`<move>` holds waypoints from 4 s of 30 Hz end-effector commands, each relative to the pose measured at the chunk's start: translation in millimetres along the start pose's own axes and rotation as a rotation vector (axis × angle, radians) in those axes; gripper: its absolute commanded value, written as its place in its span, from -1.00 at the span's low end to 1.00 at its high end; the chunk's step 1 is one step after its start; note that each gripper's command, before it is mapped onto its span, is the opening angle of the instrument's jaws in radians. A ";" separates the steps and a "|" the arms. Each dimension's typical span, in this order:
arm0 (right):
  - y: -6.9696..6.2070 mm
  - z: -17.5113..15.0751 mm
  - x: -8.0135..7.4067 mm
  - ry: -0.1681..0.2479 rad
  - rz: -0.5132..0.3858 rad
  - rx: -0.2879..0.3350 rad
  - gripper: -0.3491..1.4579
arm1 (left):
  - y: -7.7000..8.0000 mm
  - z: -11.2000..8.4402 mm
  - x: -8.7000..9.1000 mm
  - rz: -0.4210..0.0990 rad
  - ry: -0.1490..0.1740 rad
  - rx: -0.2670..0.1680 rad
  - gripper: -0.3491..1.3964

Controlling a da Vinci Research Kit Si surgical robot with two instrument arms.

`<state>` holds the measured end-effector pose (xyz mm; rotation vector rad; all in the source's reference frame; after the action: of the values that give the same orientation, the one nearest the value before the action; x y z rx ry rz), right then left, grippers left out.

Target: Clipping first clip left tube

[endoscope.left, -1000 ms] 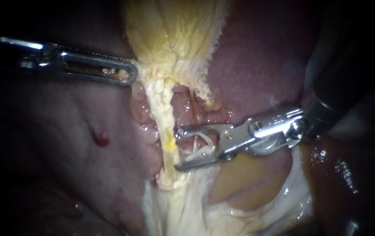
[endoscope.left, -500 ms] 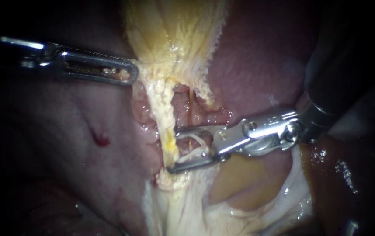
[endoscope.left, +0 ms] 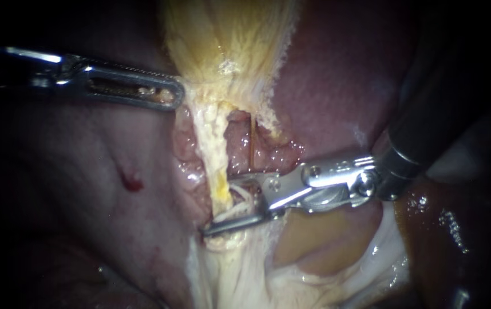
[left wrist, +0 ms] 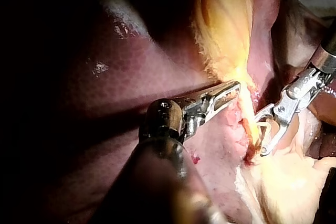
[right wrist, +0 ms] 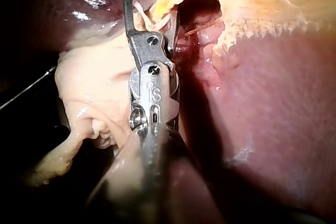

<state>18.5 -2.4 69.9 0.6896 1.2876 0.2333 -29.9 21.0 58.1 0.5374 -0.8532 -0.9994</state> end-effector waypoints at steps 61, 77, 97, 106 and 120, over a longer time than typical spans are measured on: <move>-2.6 1.9 2.2 0.078 0.038 0.171 -0.07 | 1.1 0.4 0.0 -0.001 -0.003 -0.006 -1.00; -2.3 1.8 2.8 0.083 0.041 0.171 -0.06 | 1.1 0.5 0.1 -0.001 -0.004 -0.008 -1.00; -1.0 1.2 1.9 0.065 0.069 0.170 -0.29 | 1.1 0.6 0.2 -0.001 -0.004 -0.008 -1.00; -1.1 0.9 1.8 0.065 0.069 0.171 -0.72 | 1.1 0.6 0.2 -0.001 -0.004 -0.008 -1.00; -1.2 0.4 1.4 0.014 0.126 0.160 -1.00 | 1.1 0.7 0.2 -0.001 -0.007 -0.007 -1.00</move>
<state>19.1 -2.7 68.1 0.9095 1.2882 0.2396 -29.8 21.3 59.4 0.5281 -0.8546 -1.0048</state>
